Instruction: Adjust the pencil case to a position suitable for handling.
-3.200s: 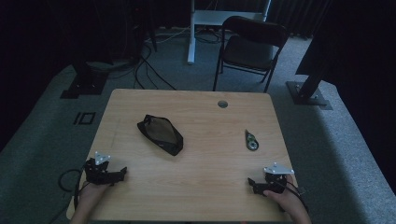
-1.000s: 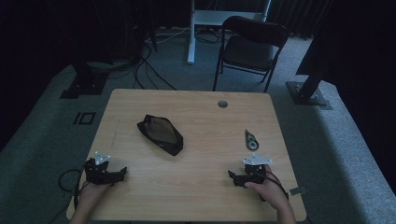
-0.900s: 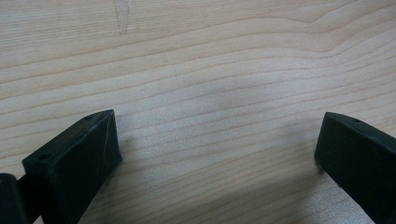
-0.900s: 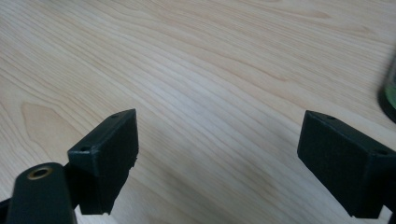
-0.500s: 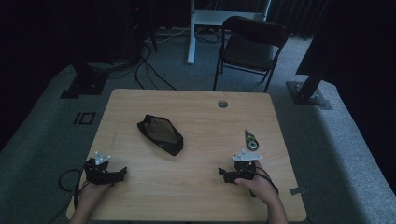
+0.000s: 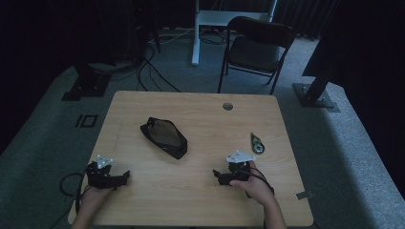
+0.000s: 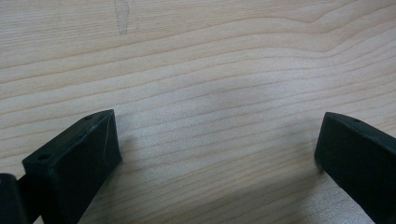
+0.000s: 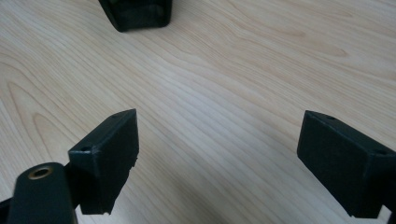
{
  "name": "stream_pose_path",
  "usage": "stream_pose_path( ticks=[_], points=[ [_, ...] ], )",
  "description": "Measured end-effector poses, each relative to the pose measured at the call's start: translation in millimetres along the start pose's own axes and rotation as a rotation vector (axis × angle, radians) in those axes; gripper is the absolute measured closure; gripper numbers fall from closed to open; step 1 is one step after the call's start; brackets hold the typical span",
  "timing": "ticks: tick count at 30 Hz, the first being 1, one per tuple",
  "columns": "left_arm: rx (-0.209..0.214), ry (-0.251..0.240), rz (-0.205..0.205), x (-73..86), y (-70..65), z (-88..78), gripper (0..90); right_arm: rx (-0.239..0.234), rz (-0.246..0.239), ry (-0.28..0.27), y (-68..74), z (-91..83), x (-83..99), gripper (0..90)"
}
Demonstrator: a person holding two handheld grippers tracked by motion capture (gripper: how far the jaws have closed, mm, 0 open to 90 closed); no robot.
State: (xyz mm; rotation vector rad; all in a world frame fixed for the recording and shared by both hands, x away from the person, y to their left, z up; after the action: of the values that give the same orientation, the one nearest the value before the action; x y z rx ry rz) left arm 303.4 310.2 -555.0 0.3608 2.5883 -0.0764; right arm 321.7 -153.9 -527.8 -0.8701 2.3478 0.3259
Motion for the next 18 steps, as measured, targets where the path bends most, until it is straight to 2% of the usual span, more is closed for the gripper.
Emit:
stream_pose_path(
  ticks=[9, 18],
  points=[
    [0.000, 0.000, 0.000, 0.0, 0.0, 0.0, 0.3, -0.035, -0.023, -0.026, 10.8, 7.2, -15.0, 12.9],
    [0.000, 0.000, 0.000, 0.0, 0.0, 0.0, 0.3, -0.042, -0.039, -0.043, 18.6, 13.3, -31.2, 13.1]
  ],
)
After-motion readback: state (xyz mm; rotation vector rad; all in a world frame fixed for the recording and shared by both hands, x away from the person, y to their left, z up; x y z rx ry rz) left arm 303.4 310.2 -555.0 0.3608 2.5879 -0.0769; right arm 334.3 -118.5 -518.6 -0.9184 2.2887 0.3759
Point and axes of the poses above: each handheld gripper's, and its own axes: z roughly forward along the jaws, x roughly out of its underside, y roughly to its left, the point moved 1 cm from there along z, roughly forward along the jaws, and after that the axes turned 13 degrees about y, right-handed, at the moved point
